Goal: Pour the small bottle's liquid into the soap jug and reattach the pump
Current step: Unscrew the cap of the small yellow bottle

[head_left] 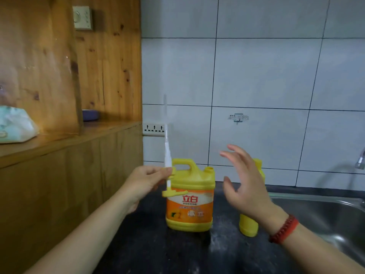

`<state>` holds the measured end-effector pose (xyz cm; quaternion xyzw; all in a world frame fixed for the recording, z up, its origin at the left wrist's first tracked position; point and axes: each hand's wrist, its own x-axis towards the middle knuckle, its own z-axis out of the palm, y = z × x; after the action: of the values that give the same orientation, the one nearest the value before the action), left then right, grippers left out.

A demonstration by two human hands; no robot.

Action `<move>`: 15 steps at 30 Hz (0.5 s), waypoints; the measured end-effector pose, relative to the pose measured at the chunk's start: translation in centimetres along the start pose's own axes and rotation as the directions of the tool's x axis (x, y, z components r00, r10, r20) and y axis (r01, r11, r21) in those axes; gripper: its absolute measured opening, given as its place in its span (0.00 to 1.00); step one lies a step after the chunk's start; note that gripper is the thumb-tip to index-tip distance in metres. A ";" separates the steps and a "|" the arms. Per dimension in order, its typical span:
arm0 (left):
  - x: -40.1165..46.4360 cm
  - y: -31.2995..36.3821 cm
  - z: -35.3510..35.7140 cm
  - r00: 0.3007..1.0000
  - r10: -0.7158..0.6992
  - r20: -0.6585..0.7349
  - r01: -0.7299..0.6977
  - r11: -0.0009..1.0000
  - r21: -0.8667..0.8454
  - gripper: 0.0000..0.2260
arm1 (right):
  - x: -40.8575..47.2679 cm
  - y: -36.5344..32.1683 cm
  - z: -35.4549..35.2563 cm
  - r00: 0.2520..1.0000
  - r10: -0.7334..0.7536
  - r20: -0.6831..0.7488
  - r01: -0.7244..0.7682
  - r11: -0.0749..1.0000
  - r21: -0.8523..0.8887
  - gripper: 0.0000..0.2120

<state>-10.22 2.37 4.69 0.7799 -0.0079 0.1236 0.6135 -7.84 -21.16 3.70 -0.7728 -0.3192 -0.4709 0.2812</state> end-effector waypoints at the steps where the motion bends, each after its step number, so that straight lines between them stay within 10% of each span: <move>1: 0.5 -1.0 -0.7 0.998 -0.018 -0.052 0.020 0.999 0.046 0.13 | -0.2 0.4 -0.1 0.999 0.040 0.008 -0.040 0.999 0.013 0.24; 15: 5.0 -14.3 -2.9 0.888 -0.387 -0.247 0.458 0.695 0.554 0.14 | -1.8 3.3 -0.6 0.976 0.217 -0.028 -0.213 0.972 0.103 0.21</move>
<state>-3.53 9.37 -7.35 0.9052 0.2451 0.0184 0.3467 -6.30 -24.09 1.85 -0.7785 -0.2511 -0.4362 0.3748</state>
